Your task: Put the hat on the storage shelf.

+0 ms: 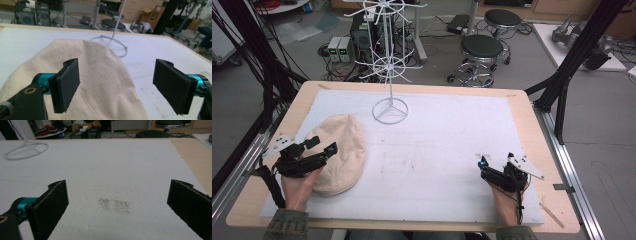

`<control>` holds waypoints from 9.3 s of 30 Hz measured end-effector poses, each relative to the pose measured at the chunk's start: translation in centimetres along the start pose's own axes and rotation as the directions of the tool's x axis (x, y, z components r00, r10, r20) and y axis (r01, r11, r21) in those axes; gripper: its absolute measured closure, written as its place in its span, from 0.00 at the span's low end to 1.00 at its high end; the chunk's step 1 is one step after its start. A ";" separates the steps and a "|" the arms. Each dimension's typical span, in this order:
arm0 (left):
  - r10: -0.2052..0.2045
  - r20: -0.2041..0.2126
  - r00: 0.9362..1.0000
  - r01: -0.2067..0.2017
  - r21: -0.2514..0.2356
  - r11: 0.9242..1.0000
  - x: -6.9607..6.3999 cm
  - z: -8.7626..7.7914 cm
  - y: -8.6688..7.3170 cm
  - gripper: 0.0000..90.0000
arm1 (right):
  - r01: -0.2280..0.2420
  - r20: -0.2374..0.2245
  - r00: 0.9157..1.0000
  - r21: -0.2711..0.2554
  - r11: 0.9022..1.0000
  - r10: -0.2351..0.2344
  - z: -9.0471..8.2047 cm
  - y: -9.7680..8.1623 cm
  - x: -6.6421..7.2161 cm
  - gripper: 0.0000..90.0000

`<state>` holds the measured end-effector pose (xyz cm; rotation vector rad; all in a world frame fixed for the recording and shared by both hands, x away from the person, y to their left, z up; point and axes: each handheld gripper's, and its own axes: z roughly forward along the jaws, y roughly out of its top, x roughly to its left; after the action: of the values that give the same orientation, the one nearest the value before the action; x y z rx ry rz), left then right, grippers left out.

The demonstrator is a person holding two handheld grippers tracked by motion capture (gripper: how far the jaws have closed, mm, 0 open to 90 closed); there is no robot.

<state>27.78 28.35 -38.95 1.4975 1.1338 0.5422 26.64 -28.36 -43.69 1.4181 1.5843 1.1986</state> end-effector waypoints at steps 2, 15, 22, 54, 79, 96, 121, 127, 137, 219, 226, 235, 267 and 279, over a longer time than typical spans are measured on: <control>0.008 0.007 1.000 -0.008 0.013 1.000 -0.1 0.2 0.0 0.25 | 0.000 -0.001 1.000 0.001 1.000 0.000 0.0 0.0 0.0 0.03; 0.015 0.025 1.000 -0.017 0.093 0.995 -0.8 1.8 0.0 0.27 | 0.017 -0.010 1.000 0.003 1.000 -0.017 0.0 0.0 0.1 0.03; 0.005 0.056 0.998 -0.015 0.174 0.985 -0.9 2.5 -0.2 0.27 | 0.018 -0.013 1.000 0.013 1.000 -0.018 0.1 0.0 0.3 0.03; -0.055 0.050 0.997 0.026 0.463 0.886 -1.6 5.6 -1.6 0.30 | 0.049 -0.028 0.998 0.044 0.998 -0.048 0.3 -0.1 0.5 0.03; 0.068 0.032 0.997 -0.074 0.559 0.826 -2.3 6.7 -2.5 0.66 | 0.062 -0.013 0.998 0.033 0.998 -0.062 0.2 0.0 0.9 0.03; 0.016 0.196 0.980 -0.091 0.380 0.921 -1.7 4.7 -2.5 0.89 | 0.038 0.003 0.999 0.008 0.999 -0.038 -0.2 0.2 0.5 0.03; 0.146 0.217 0.965 -0.163 0.062 0.985 -2.1 0.9 0.9 0.89 | 0.041 0.006 0.999 0.000 0.999 -0.041 -0.1 0.2 0.4 0.03; 0.197 0.198 0.960 -0.186 -0.075 0.980 -2.5 -1.0 3.0 0.89 | 0.032 0.003 0.999 -0.003 0.999 -0.032 -0.1 0.2 0.5 0.03; 0.280 0.216 0.935 -0.216 -0.277 0.936 -3.3 -2.0 6.5 0.89 | 0.051 -0.011 0.999 -0.003 0.999 -0.051 0.2 0.3 0.9 0.03; 0.465 0.362 0.808 -0.166 -0.617 0.769 -3.2 4.2 19.2 0.89 | 0.031 -0.039 0.999 -0.037 0.999 -0.033 -0.2 0.5 1.1 0.03; 0.455 0.386 0.802 -0.159 -0.597 0.786 -2.6 4.6 17.3 0.89 | 0.034 -0.037 0.999 -0.036 0.999 -0.035 -0.2 0.5 1.1 0.03; 0.417 0.444 0.793 -0.151 -0.520 0.841 -1.7 5.9 15.3 0.89 | 0.031 -0.036 0.999 -0.043 0.999 -0.032 -0.3 0.5 1.2 0.03; 0.306 0.475 0.825 -0.133 -0.362 0.922 -1.1 8.2 12.0 0.78 | 0.016 -0.037 0.999 -0.042 0.999 -0.018 -0.4 0.6 1.1 0.03; 0.308 0.466 0.830 -0.136 -0.366 0.921 -1.0 8.0 12.0 0.78 | 0.019 -0.037 0.999 -0.044 0.999 -0.020 -0.4 0.6 1.1 0.03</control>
<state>38.24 24.57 -29.67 1.3801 0.4235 0.4190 26.32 -27.34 -42.96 1.3568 1.5844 1.2475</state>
